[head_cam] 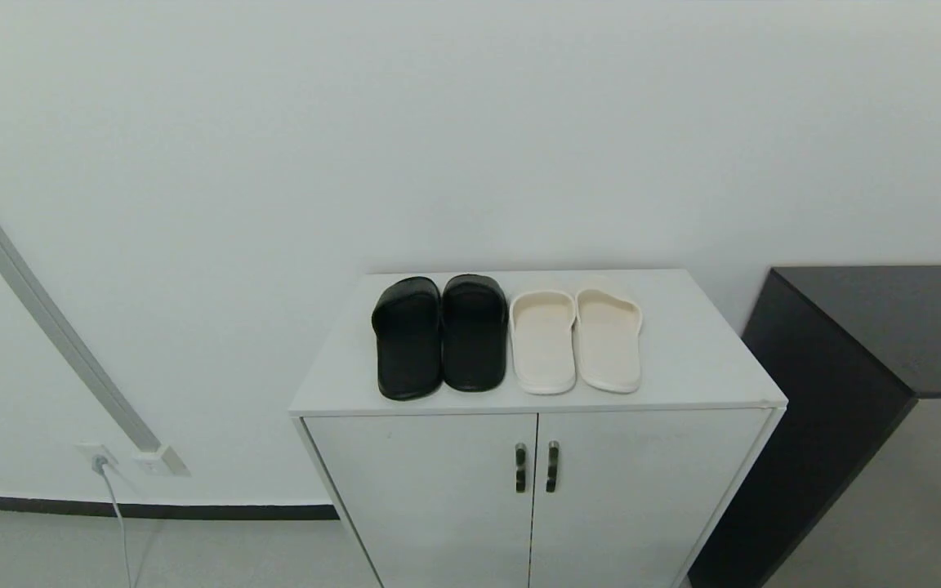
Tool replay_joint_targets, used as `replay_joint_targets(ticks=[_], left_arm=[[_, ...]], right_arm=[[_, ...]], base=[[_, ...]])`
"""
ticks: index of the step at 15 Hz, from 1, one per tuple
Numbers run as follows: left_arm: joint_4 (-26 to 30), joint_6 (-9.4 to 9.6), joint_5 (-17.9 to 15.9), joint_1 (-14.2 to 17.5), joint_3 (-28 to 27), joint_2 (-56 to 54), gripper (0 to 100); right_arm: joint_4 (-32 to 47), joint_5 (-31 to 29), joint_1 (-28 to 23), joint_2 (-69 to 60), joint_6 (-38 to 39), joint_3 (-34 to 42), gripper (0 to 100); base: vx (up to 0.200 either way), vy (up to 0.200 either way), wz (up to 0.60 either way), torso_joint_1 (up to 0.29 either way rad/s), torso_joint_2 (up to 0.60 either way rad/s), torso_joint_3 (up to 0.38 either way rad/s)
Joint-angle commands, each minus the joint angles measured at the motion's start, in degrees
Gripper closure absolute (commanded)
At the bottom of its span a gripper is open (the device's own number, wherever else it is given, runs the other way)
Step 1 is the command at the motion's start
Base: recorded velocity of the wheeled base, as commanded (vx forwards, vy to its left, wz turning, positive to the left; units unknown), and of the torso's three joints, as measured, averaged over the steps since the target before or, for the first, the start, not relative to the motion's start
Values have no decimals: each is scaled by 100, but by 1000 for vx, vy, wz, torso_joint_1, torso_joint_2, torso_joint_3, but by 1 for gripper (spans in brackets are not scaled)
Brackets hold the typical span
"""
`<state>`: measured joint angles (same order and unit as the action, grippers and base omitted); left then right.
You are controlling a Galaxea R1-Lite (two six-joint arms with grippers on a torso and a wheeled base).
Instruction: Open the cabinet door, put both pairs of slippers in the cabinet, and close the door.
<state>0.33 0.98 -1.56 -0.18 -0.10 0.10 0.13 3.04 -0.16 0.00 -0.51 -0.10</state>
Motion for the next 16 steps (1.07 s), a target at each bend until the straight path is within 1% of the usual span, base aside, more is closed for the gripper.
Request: replay_joint_targets(ticks=[1, 4, 6, 7, 8, 9, 10, 11, 12, 13, 14, 15, 16], left_arm=[[2, -1, 7, -8, 1, -1, 100], [2, -18, 7, 1, 1, -1, 100], [2, -10, 7, 1, 1, -1, 100], [2, -18, 7, 1, 1, -1, 100], [2, -18, 7, -8, 1, -1, 100], [2, -18, 7, 1, 1, -1, 100], [2, -18, 7, 1, 1, -1, 100], [2, -18, 7, 1, 1, -1, 100], [2, -18, 7, 1, 1, -1, 100], [2, -18, 7, -8, 1, -1, 100], [2, -10, 7, 1, 1, -1, 100], [2, -1, -2, 1, 1, -1, 100], [2, 8, -2, 1, 1, -1, 100]], right_arm=[[-5, 4, -2, 9, 7, 10, 0], [-5, 39, 7, 9, -37, 10, 0], [-49, 206, 33, 62, -81, -87, 0], [57, 408, 148, 896, 860, -1722, 0], [171, 452, 192, 1116, 1176, -2038, 0], [751, 865, 174, 1802, 622, -2047, 0], [734, 1015, 174, 2180, 297, -1757, 0], [294, 1111, 253, 2874, 324, -1520, 0], [-145, 1155, 394, 3480, 332, -1484, 0], [-383, 1147, 455, 3771, 332, -1502, 0], [-866, 1111, 657, 4526, 341, -1722, 0], [-998, 1024, 868, 5027, 403, -1977, 0], [-1015, 804, 1238, 5414, 526, -2293, 0]], base=[[0, 0, 0, 0, 0, 0], [0, 0, 0, 0, 0, 0], [0, 0, 0, 0, 0, 0], [0, 0, 0, 0, 0, 0], [0, 0, 0, 0, 0, 0], [0, 0, 0, 0, 0, 0], [0, 0, 0, 0, 0, 0], [0, 0, 0, 0, 0, 0], [0, 0, 0, 0, 0, 0], [0, 0, 0, 0, 0, 0], [0, 0, 0, 0, 0, 0], [0, 0, 0, 0, 0, 0], [0, 0, 0, 0, 0, 0]])
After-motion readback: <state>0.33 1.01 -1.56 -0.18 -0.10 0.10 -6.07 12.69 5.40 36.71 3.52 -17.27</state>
